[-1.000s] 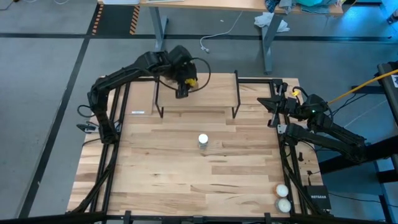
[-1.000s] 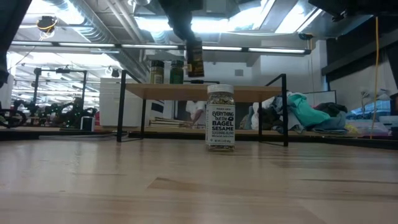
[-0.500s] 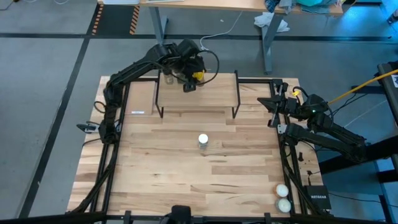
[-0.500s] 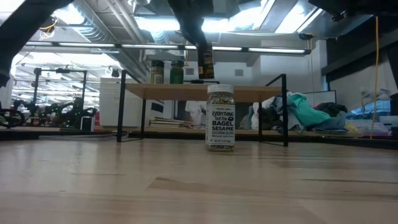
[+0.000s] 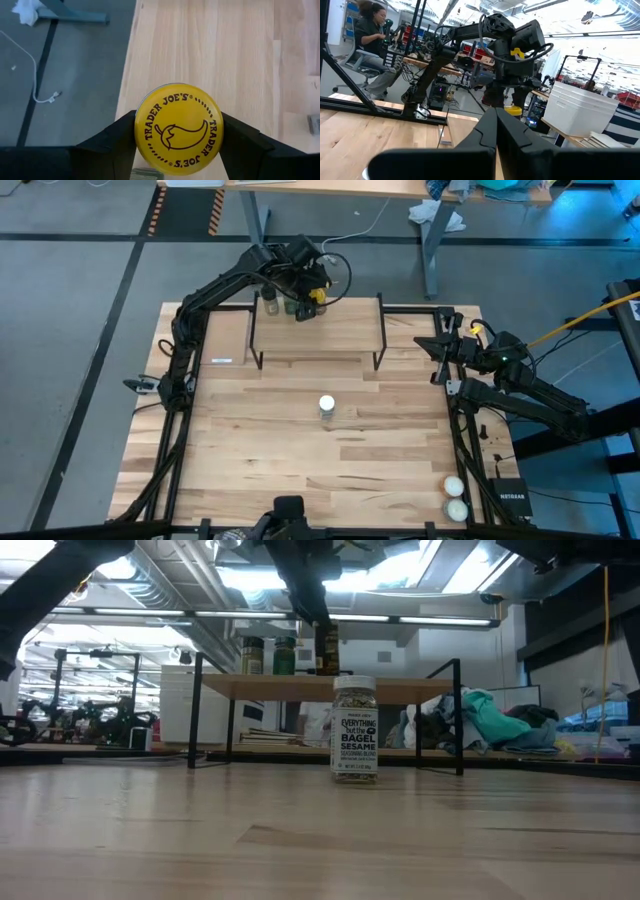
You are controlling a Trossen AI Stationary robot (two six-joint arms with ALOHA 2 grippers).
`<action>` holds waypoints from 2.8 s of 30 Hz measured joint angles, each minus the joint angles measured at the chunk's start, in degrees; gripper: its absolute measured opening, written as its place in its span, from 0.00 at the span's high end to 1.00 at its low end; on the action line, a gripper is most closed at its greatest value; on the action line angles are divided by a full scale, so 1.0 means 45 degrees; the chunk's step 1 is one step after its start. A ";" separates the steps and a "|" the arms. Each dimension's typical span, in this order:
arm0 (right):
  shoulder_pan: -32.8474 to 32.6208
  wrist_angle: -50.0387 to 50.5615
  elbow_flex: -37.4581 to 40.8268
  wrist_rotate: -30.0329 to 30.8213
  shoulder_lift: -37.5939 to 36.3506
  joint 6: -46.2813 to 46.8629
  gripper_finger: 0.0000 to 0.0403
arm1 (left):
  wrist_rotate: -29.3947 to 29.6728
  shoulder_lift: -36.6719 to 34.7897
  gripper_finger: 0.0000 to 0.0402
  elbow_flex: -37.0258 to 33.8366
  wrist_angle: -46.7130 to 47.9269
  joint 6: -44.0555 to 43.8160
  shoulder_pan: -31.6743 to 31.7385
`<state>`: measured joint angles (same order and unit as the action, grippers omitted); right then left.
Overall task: Shelf spices
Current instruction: Put the yellow seasoning bottle on the shelf
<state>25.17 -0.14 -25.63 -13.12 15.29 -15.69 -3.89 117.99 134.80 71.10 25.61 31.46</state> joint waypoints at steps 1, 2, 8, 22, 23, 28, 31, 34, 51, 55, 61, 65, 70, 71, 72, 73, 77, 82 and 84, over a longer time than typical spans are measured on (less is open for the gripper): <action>-0.0001 0.0000 0.0005 0.0004 0.0000 -0.0005 0.99 | -0.0107 0.0001 0.46 0.0000 0.0012 -0.0025 0.0041; 0.0000 0.0000 0.0000 0.0004 0.0000 -0.0009 0.99 | -0.0218 0.0002 0.46 0.0000 0.0012 -0.0030 0.0066; 0.0000 -0.0005 0.0000 -0.0001 0.0000 -0.0011 0.99 | -0.0333 0.0000 0.45 0.0000 -0.0204 -0.0235 0.0076; 0.0000 -0.0005 0.0000 -0.0001 0.0000 -0.0058 0.99 | -0.0348 -0.0005 0.44 -0.0068 0.0143 -0.0504 -0.0207; -0.0001 -0.0005 0.0000 -0.0001 0.0000 -0.0058 0.99 | -0.0348 -0.0005 0.44 -0.0068 0.0133 -0.0540 -0.0257; -0.0002 -0.0005 0.0005 -0.0001 0.0000 -0.0058 0.99 | -0.0345 -0.0005 0.44 -0.0073 0.0114 -0.0583 -0.0327; -0.0001 -0.0009 0.0000 -0.0001 -0.0005 -0.0058 0.99 | -0.0338 -0.0005 0.44 -0.0078 0.0114 -0.0652 -0.0315; -0.0003 -0.0008 0.0001 -0.0001 -0.0005 -0.0058 0.99 | -0.0333 -0.0005 0.44 -0.0078 0.0119 -0.0776 -0.0315; -0.0003 -0.0010 0.0003 -0.0001 -0.0005 -0.0058 0.99 | -0.0334 -0.0010 0.43 -0.0078 0.0440 -0.1327 -0.0315; 0.0000 -0.0010 0.0000 -0.0001 -0.0005 -0.0058 0.99 | -0.0415 -0.0010 0.40 -0.0078 0.0557 -0.1559 -0.0312; -0.0001 -0.0013 0.0004 -0.0001 -0.0005 -0.0058 0.99 | -0.0548 -0.0034 0.34 -0.0078 0.0707 -0.1749 -0.0315; -0.0003 -0.0015 0.0003 -0.0001 -0.0005 -0.0058 0.99 | -0.0524 -0.0039 0.33 -0.0078 0.0700 -0.1723 -0.0310; -0.0001 -0.0015 0.0004 -0.0001 -0.0005 -0.0058 0.99 | -0.0339 -0.0056 0.33 -0.0078 0.0426 -0.1541 -0.0315; -0.0004 -0.0015 0.0002 -0.0003 -0.0005 -0.0058 0.99 | -0.0210 -0.0078 0.33 -0.0078 0.0317 -0.1456 -0.0318; -0.0005 -0.0015 0.0000 -0.0001 -0.0005 -0.0058 0.99 | -0.0072 -0.0088 0.33 -0.0078 0.0173 -0.1309 -0.0346; -0.0002 -0.0015 0.0005 -0.0001 -0.0005 -0.0058 0.99 | 0.0104 -0.0123 0.33 -0.0078 0.0013 -0.1226 -0.0393; -0.0003 -0.0015 0.0002 -0.0001 -0.0005 -0.0067 0.99 | 0.0395 -0.0371 0.33 -0.0078 -0.0789 -0.0885 -0.0493; -0.0005 0.0000 0.0005 -0.0001 -0.0005 -0.0189 0.99 | 0.0228 -0.0710 0.33 -0.0078 -0.0972 -0.1005 -0.0698; 0.0000 0.0010 0.0005 -0.0001 -0.0005 -0.0189 0.99 | 0.0201 -0.0768 0.33 -0.0078 -0.0631 -0.1203 -0.0857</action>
<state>25.17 -0.10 -25.61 -13.13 15.27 -16.53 -2.98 114.54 134.45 68.26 20.20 27.60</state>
